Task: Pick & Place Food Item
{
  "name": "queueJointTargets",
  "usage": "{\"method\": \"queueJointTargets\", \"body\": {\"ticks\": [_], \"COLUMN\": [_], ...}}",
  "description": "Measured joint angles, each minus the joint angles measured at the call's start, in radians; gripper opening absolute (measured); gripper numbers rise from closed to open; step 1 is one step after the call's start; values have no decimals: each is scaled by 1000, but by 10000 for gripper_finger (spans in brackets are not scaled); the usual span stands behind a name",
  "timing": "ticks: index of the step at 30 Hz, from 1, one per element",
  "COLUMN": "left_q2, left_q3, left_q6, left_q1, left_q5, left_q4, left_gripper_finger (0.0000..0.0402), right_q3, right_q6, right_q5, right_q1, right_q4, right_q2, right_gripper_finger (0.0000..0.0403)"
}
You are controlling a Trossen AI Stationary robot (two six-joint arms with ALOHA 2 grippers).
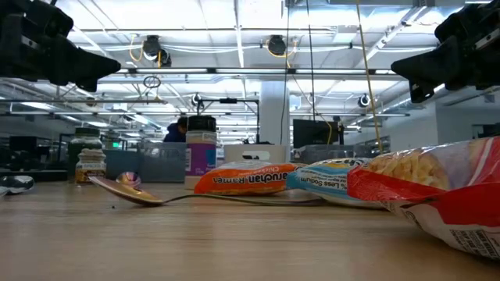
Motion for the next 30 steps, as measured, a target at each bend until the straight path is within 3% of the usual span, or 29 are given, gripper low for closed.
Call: {"method": "queueJointTargets", "body": {"ticks": [9,18,24,27,30], "left_q2": [0,0,0,0,0], "left_q3": [0,0,0,0,0], "left_q6": [0,0,0,0,0], "left_q1": [0,0,0,0,0], "left_q5": [0,0,0,0,0], "left_q4": [0,0,0,0,0], "left_gripper_finger": [49,49,49,49,49], "right_q3": [0,0,0,0,0], "right_q6": [9,182,134,138,226], "right_q5": [1,1,7,83,261], "right_q1": [0,0,0,0,0], "right_q4": [27,65,134,239,377], "right_q2": [0,0,7,35,77], "right_gripper_finger": [4,4,4,4,4]}}
